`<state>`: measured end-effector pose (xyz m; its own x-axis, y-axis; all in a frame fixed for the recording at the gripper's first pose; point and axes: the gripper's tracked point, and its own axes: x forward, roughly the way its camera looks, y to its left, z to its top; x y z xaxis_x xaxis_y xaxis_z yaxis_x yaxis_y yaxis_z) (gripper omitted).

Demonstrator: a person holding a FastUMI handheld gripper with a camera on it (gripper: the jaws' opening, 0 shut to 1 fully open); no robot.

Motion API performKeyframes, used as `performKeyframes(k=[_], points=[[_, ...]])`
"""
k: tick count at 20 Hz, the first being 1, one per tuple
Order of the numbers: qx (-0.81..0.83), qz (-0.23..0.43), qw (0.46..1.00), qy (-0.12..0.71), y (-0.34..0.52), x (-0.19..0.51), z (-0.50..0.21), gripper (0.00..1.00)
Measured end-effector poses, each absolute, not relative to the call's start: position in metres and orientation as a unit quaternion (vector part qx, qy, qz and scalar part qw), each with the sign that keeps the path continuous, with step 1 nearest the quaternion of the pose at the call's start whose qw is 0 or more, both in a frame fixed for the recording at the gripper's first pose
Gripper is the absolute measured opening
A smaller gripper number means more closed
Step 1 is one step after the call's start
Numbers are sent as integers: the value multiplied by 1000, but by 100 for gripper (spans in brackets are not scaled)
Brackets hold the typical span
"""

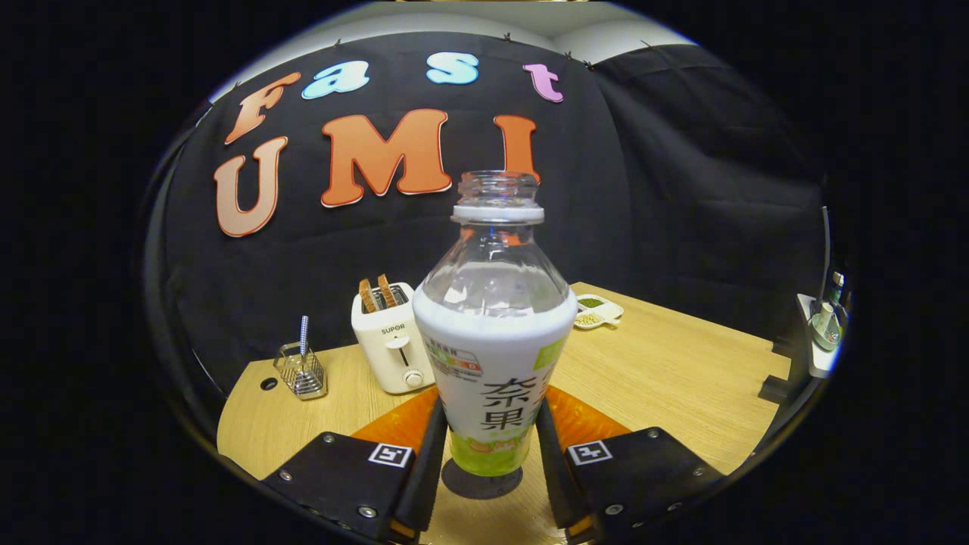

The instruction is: Take the bottle from table, then pour the juice into the cup, finally place the bottle on the coaster

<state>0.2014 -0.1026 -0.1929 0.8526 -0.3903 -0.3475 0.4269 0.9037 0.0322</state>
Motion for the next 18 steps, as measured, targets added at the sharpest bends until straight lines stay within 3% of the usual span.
performKeyframes(k=[12,18], points=[[-10,-203,952,228,-82,224,-270,64],[-6,-203,951,233,-80,224,-276,67]])
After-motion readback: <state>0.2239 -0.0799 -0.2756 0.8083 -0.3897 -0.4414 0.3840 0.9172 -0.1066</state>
